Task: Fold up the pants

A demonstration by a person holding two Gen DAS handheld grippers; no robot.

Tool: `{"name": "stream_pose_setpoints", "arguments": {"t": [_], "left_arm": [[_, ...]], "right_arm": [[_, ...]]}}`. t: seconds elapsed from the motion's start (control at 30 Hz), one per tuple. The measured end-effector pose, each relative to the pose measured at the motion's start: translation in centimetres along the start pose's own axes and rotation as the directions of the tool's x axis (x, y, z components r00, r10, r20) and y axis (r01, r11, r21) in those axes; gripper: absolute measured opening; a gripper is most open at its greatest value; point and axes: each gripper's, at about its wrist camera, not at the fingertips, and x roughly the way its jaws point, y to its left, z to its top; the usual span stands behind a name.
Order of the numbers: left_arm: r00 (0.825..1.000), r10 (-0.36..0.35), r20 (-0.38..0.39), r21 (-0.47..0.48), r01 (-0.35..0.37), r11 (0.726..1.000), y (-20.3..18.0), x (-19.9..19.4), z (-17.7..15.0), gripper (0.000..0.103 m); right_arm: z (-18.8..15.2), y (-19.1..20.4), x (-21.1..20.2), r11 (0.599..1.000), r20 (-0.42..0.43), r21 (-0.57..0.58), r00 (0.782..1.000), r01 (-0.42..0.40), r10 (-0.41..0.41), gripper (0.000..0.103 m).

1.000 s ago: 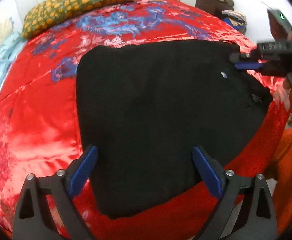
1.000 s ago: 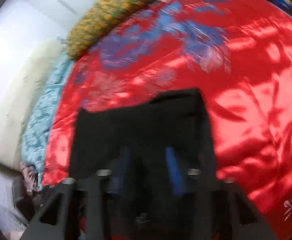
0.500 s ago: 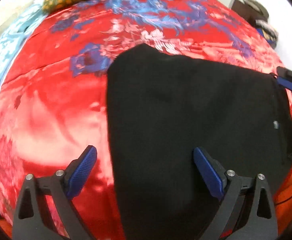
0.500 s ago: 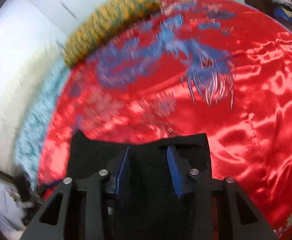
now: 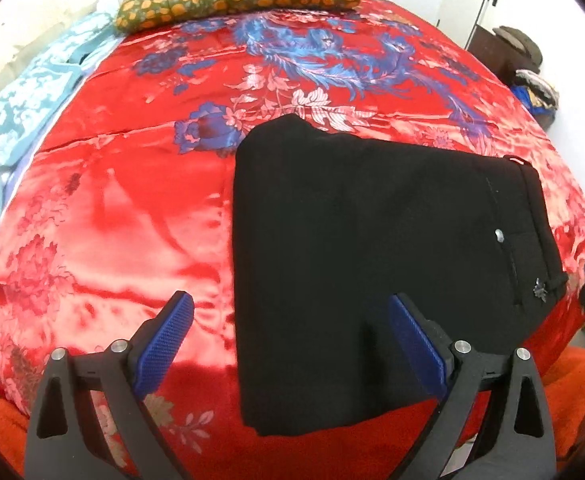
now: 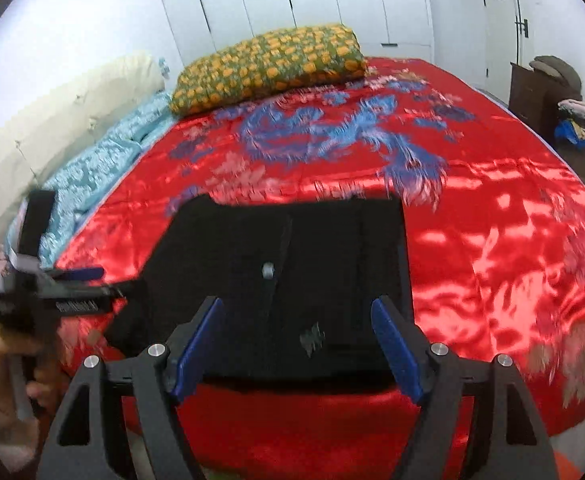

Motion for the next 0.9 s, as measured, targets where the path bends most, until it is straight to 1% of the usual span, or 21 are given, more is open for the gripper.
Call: {"name": "stream_pose_setpoints", "arguments": {"t": [0.1, 0.27, 0.4, 0.47, 0.53, 0.63, 0.73, 0.8, 0.9], "left_arm": [[1.000, 0.006, 0.014, 0.007, -0.006, 1.000, -0.1, -0.8, -0.1, 0.098], [0.999, 0.005, 0.041, 0.016, -0.006, 1.000, -0.4, -2.1, -0.3, 0.098], [0.998, 0.010, 0.063, 0.008, -0.011, 1.000, -1.0, -3.0, -1.6, 0.098], [0.997, 0.007, 0.072, 0.014, -0.008, 1.000, -1.6, -3.3, -2.4, 0.098], [0.996, 0.005, 0.091, 0.033, -0.008, 0.999, -2.4, -3.6, -3.3, 0.098], [0.995, -0.012, 0.103, 0.050, 0.007, 0.999, -3.1, -4.1, -3.9, 0.098], [0.992, -0.021, 0.124, 0.055, 0.014, 0.998, -3.2, -4.8, -4.0, 0.098], [0.991, -0.021, 0.134, 0.042, 0.015, 0.999, -3.0, -5.2, -4.0, 0.098], [0.991, -0.024, 0.133, 0.022, 0.021, 1.000, -2.6, -5.4, -3.9, 0.098]], "right_arm": [[-1.1, -0.1, -0.3, 1.000, -0.008, -0.014, 1.000, 0.019, -0.019, 0.076], [-1.8, 0.4, -0.6, 0.997, -0.004, -0.062, 0.998, 0.055, -0.056, 0.076], [-2.5, 0.7, -1.1, 0.994, 0.011, -0.071, 0.997, 0.081, -0.081, 0.077], [-2.7, 0.8, -1.4, 0.993, 0.017, -0.071, 0.995, 0.099, -0.098, 0.084], [-2.9, 1.0, -1.6, 0.991, 0.021, -0.068, 0.993, 0.118, -0.117, 0.089], [-3.1, 1.3, -2.0, 0.987, 0.028, -0.075, 0.989, 0.144, -0.142, 0.097], [-3.6, 2.3, -2.3, 0.980, 0.038, -0.105, 0.985, 0.171, -0.168, 0.099], [-3.9, 3.0, -2.3, 0.972, 0.042, -0.135, 0.981, 0.192, -0.188, 0.099], [-4.1, 3.8, -2.3, 0.965, 0.049, -0.170, 0.980, 0.198, -0.193, 0.099]]}}
